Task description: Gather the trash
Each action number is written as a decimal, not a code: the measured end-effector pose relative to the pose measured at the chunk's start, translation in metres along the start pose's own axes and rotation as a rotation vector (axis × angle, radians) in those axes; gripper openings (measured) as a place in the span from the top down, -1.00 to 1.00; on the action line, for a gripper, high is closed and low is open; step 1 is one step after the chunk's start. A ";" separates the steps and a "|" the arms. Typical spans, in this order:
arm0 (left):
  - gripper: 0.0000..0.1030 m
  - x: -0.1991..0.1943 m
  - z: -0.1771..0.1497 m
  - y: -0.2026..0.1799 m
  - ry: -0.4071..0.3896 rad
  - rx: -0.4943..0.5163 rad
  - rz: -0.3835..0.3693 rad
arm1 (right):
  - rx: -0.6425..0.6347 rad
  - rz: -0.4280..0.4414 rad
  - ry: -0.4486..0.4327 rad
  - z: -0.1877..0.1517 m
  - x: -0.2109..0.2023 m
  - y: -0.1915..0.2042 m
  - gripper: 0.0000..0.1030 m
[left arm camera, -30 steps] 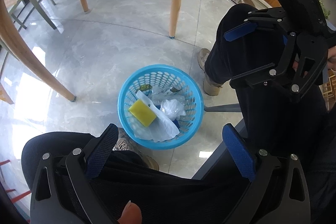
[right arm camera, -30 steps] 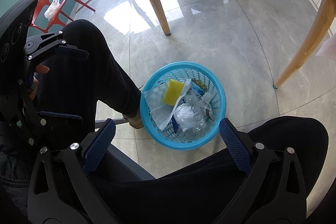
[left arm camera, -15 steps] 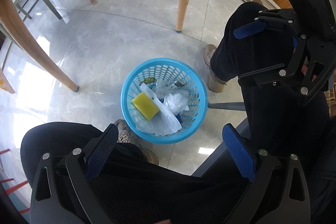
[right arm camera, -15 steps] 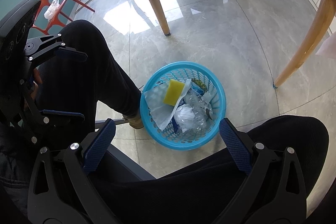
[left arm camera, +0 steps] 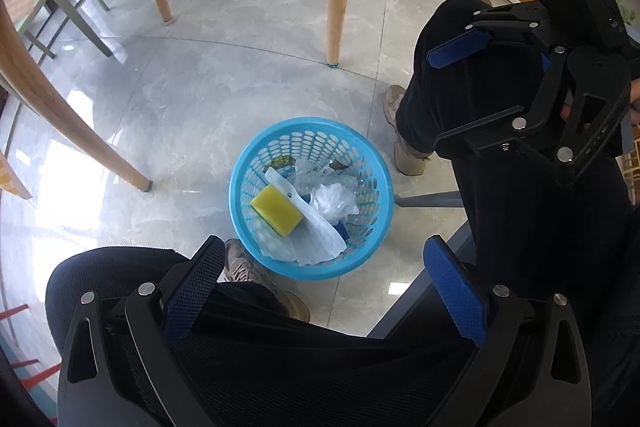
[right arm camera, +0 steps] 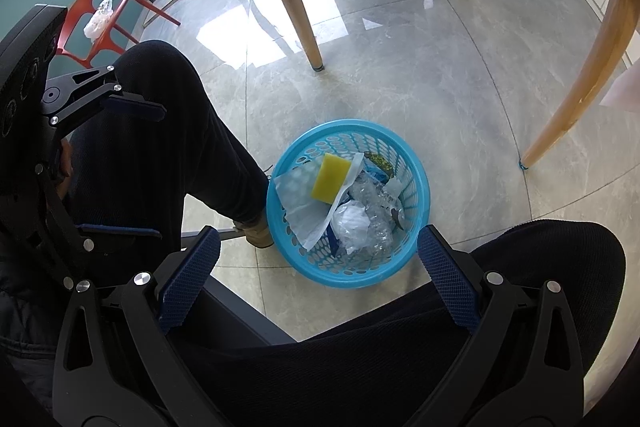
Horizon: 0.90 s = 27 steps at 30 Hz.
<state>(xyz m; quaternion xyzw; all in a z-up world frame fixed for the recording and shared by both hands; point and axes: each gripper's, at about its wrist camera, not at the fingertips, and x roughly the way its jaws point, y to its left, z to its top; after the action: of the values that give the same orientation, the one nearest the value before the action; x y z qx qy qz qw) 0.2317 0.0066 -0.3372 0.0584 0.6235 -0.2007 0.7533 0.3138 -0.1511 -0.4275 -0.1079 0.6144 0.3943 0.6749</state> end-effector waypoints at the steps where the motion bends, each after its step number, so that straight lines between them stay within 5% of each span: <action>1: -0.89 0.000 0.000 0.000 -0.001 -0.003 -0.002 | 0.002 -0.002 -0.001 0.000 0.000 0.000 -0.83; 21: -0.89 0.000 0.000 -0.002 -0.011 -0.006 0.007 | -0.008 -0.012 0.005 0.001 0.000 0.003 -0.83; 27: -0.89 0.009 0.001 0.003 0.044 -0.041 0.010 | -0.006 -0.012 0.005 0.001 0.000 0.003 -0.83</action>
<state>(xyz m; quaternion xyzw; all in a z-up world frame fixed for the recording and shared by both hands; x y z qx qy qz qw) 0.2352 0.0074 -0.3462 0.0504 0.6435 -0.1829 0.7416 0.3123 -0.1482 -0.4266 -0.1145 0.6142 0.3919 0.6753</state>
